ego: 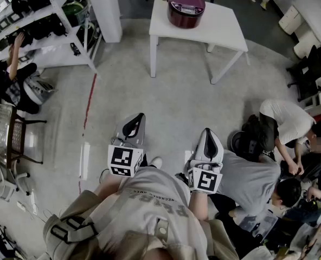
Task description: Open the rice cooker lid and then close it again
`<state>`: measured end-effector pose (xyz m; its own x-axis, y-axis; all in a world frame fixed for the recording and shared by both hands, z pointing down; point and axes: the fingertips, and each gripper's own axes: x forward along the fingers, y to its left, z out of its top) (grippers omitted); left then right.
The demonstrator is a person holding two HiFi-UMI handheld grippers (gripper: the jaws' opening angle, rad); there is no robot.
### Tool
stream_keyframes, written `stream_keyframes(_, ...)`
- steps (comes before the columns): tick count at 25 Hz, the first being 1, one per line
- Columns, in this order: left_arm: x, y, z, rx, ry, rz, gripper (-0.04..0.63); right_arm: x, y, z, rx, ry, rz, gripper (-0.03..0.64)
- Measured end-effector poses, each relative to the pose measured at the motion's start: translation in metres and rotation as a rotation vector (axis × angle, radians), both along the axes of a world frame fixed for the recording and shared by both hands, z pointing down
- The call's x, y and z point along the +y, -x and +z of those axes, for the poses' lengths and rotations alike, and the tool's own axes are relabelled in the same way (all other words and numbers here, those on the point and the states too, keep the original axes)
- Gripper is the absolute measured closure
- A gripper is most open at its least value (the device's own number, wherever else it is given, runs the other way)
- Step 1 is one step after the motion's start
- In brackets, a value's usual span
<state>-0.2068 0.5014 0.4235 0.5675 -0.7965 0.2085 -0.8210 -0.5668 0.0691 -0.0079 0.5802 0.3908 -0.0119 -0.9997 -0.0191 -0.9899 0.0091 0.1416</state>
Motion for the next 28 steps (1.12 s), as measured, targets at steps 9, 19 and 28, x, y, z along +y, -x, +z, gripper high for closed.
stream_keyframes(9, 0.003, -0.005, 0.001, -0.004, -0.006, 0.002, 0.584, 0.004, -0.002, 0.000, 0.015, 0.000, -0.006, 0.617)
stream_keyframes(19, 0.003, -0.004, -0.004, -0.014, -0.018, -0.021, 0.584, 0.003, -0.006, 0.000, -0.053, -0.010, -0.026, 0.617)
stream_keyframes(28, -0.018, -0.021, -0.015, -0.051, -0.022, -0.022, 0.242, -0.012, -0.020, -0.012, -0.199, -0.044, -0.099, 0.364)
